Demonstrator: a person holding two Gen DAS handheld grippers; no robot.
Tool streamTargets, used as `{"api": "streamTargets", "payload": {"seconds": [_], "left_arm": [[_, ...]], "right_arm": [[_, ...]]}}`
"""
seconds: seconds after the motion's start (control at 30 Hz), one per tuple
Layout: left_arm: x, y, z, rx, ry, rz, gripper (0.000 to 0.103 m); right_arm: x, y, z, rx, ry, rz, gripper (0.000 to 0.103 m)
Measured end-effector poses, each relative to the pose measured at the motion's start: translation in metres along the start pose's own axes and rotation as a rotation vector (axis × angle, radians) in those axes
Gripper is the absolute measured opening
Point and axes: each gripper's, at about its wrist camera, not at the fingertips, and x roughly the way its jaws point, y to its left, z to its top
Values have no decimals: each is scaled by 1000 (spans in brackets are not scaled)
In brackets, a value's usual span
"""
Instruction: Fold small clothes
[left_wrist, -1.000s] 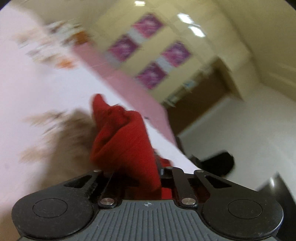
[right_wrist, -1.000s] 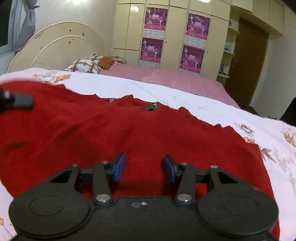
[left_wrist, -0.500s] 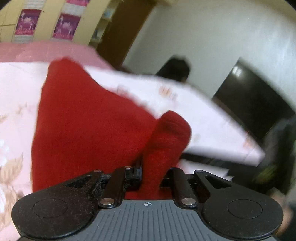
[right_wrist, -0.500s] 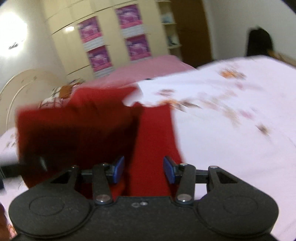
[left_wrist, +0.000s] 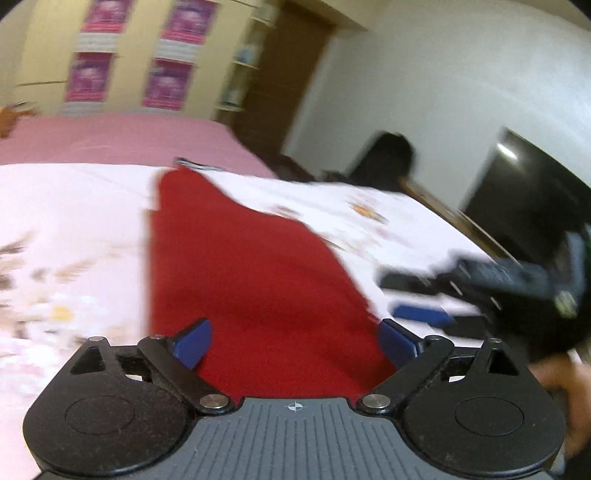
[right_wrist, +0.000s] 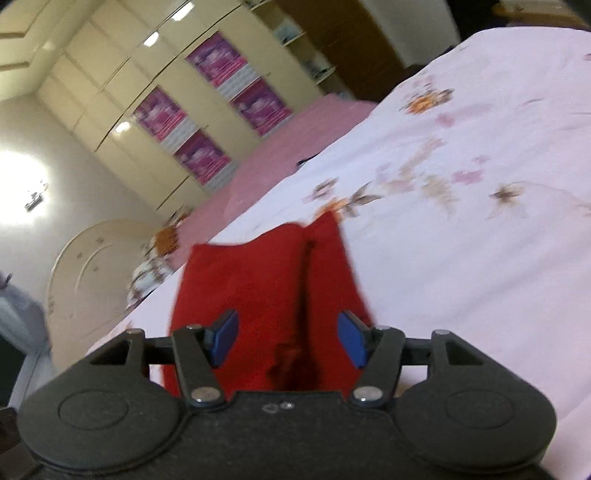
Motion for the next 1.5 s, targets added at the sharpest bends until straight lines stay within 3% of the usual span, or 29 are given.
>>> {"api": "streamTargets", "payload": {"seconds": [0.1, 0.27, 0.33, 0.47, 0.53, 0.57, 0.63, 0.9, 1.03, 1.1, 1.17, 1.37, 1.43, 1.5], "left_arm": [[-4, 25, 10, -58, -32, 120, 95], [21, 41, 7, -44, -22, 213, 95], [33, 43, 5, -63, 2, 217, 95], [66, 33, 9, -87, 24, 200, 95], [70, 37, 7, -83, 24, 200, 95], [72, 36, 8, -85, 25, 197, 95], [76, 35, 11, -88, 14, 194, 95], [90, 8, 25, -56, -9, 152, 95], [115, 2, 8, -36, 100, 167, 96], [117, 2, 1, -29, 122, 173, 96], [112, 5, -1, -35, 123, 173, 96], [87, 3, 10, -7, 84, 187, 95], [92, 3, 6, 20, 118, 202, 95], [104, 10, 0, -7, 176, 205, 96]], "right_arm": [[20, 7, -4, -19, 71, 6, 59], [52, 14, -5, -43, 112, 23, 48], [64, 18, -5, -68, 132, 35, 38], [84, 18, -9, -91, 165, 14, 37], [87, 17, -10, -75, 159, 45, 31], [87, 17, -10, -73, 159, 61, 17], [81, 20, -6, -81, 148, 80, 13], [36, 51, 37, -363, 66, 39, 12], [53, 28, 30, -405, 129, -105, 13], [67, 12, 20, -327, 207, -93, 20], [57, 13, 16, -326, 162, -99, 28], [4, 21, 17, -330, 20, -114, 35], [-8, 28, 11, -358, -32, -118, 35], [-7, 30, 5, -376, -29, -111, 32]]}}
